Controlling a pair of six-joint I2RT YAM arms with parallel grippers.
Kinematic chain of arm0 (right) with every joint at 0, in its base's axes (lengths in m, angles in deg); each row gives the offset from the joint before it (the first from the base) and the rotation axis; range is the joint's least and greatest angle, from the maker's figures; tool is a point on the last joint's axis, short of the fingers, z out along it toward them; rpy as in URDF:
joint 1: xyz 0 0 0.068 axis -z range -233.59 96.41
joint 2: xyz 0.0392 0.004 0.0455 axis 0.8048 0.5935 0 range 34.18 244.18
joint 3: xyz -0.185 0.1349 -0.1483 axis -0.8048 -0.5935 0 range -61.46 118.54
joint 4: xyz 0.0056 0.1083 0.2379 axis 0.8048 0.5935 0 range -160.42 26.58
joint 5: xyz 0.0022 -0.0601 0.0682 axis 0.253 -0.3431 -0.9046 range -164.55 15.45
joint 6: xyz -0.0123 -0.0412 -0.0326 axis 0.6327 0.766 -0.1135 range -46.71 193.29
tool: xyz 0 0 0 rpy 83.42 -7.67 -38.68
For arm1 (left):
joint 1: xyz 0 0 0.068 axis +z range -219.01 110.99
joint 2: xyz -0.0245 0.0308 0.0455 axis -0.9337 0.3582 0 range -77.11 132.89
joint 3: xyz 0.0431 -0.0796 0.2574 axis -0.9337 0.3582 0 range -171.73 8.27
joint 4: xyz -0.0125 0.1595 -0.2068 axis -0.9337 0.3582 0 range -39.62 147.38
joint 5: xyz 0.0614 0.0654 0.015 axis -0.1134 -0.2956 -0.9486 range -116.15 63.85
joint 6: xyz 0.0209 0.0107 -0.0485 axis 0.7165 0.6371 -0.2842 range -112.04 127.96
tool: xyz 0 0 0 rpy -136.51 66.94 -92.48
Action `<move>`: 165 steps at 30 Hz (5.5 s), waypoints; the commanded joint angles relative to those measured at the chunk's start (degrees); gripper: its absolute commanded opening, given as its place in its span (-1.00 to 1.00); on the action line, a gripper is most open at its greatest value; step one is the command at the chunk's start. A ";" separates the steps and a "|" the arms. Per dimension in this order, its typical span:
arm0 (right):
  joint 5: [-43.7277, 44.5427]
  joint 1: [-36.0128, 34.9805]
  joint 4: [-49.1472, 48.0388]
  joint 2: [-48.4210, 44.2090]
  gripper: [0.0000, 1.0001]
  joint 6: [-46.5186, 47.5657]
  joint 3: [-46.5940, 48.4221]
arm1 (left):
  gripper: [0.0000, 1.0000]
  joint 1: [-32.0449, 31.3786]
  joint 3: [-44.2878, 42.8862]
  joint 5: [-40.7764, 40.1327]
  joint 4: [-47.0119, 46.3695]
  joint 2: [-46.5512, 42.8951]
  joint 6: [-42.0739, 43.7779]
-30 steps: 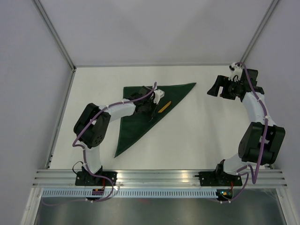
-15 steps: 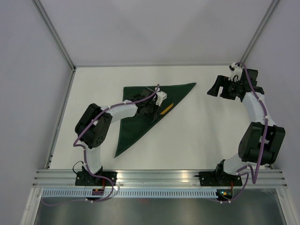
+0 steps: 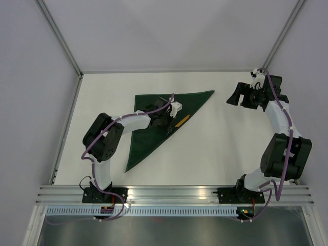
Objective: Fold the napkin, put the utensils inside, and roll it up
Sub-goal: Place the knife on the napkin, then fold the napkin at the center of the board.
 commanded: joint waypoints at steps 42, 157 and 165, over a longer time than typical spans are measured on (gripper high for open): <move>1.49 -0.93 -0.12 -0.84 0.85 -0.64 0.89 | -0.28 -0.65 -2.60 -0.45 -0.95 -4.50 -0.55; 46.06 -88.91 -15.77 28.70 -0.84 11.76 19.53 | 0.29 10.07 -22.11 -18.38 26.56 -60.14 -10.48; 43.16 -81.36 -13.40 24.66 -0.88 8.50 19.00 | 0.29 10.07 -21.50 -17.85 25.59 -59.61 -10.74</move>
